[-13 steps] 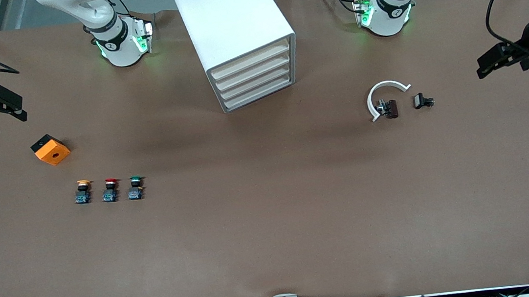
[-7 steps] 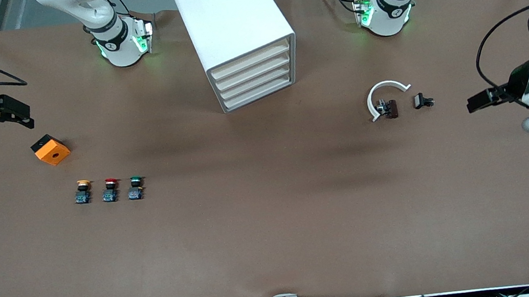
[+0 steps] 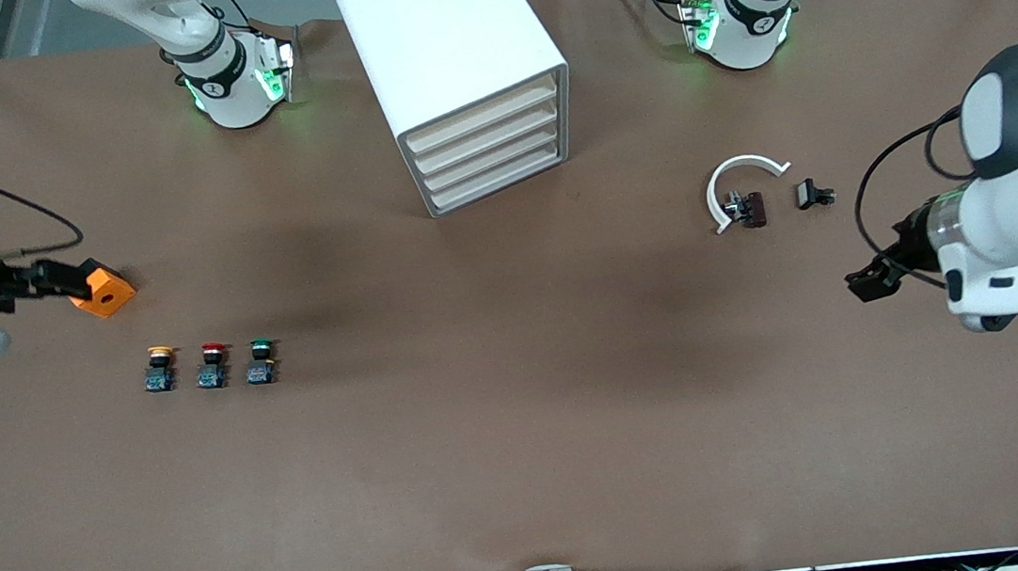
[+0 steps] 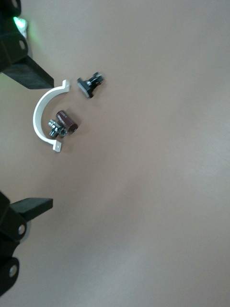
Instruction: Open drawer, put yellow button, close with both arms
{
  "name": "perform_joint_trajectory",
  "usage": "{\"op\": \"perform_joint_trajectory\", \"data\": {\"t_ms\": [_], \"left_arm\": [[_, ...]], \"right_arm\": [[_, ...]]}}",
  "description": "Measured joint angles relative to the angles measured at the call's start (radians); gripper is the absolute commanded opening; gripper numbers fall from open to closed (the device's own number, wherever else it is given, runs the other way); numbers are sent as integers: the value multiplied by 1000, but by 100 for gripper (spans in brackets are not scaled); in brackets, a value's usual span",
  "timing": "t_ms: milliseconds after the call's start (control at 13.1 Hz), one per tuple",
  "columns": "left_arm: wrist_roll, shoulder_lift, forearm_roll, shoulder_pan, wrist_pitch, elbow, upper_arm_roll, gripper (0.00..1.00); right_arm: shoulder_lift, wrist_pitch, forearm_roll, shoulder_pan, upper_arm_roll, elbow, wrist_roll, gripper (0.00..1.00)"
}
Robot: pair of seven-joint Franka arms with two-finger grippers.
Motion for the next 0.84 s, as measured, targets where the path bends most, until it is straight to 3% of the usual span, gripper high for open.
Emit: {"op": "perform_joint_trajectory", "data": {"t_ms": [305, 609, 838], "left_arm": [[-244, 107, -13, -32, 0, 2, -2, 100], [-515, 138, -168, -112, -4, 9, -5, 100], [-601, 138, -252, -143, -112, 17, -6, 100]], "right_arm": [[126, 126, 0, -69, -2, -6, -123, 100], [181, 265, 0, -104, -2, -63, -153, 100], [210, 379, 0, -104, 0, -115, -153, 100]]}}
